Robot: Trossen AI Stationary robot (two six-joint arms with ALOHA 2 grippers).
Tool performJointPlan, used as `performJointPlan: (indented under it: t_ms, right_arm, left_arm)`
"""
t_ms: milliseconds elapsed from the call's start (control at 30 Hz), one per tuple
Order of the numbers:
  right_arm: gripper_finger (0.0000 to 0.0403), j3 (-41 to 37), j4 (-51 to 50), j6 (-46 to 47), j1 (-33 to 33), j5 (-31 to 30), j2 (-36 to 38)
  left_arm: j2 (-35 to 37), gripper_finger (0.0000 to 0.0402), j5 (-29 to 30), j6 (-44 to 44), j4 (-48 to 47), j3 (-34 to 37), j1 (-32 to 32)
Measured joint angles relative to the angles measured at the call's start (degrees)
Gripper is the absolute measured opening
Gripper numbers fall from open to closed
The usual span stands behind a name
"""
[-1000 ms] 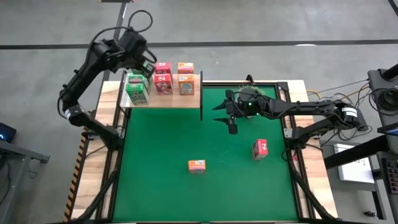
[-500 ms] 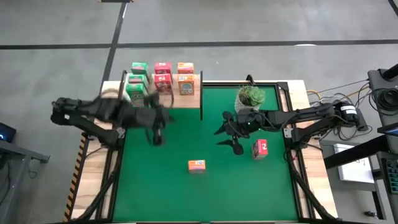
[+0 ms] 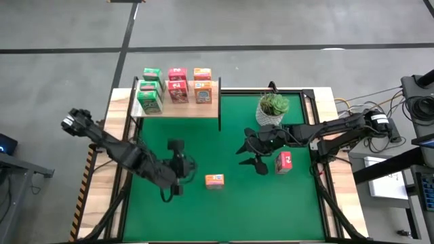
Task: Stack cereal on shelf
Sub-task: Put the orange cereal box on the shelf aligned with other orange cereal boxes
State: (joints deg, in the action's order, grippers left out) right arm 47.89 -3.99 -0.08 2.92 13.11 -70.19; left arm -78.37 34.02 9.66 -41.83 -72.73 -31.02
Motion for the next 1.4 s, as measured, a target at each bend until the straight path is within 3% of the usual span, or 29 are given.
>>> performJointPlan:
  t_ms: [300, 700, 967, 1233, 1400]
  right_arm:
    - [0.0201, 0.06, 4.45, 2.71, 9.12, -14.47, -0.11]
    - [0.0201, 0.38, 17.82, 5.13, 15.88, -19.81, -0.36]
    - [0.0201, 0.41, 26.3, 5.01, 17.33, -21.27, -4.28]
    - [0.0201, 4.33, 24.1, 7.61, 17.33, -23.85, -8.39]
    - [0.0201, 11.3, 15.28, 7.72, 17.33, -23.84, -11.47]
  left_arm:
    - [3.35, 0.0, 0.0, -10.16, 8.86, 9.93, -2.36]
    - [20.05, 0.0, 0.75, -25.35, 36.1, 28.22, -2.36]
    - [30.72, 0.0, 10.92, -34.93, 52.5, 37.3, -2.36]
    - [38.84, 0.0, 12.04, -38.57, 57.69, 42.34, -2.36]
    - [41.65, 0.0, 12.08, -40.75, 57.6, 42.95, -2.36]
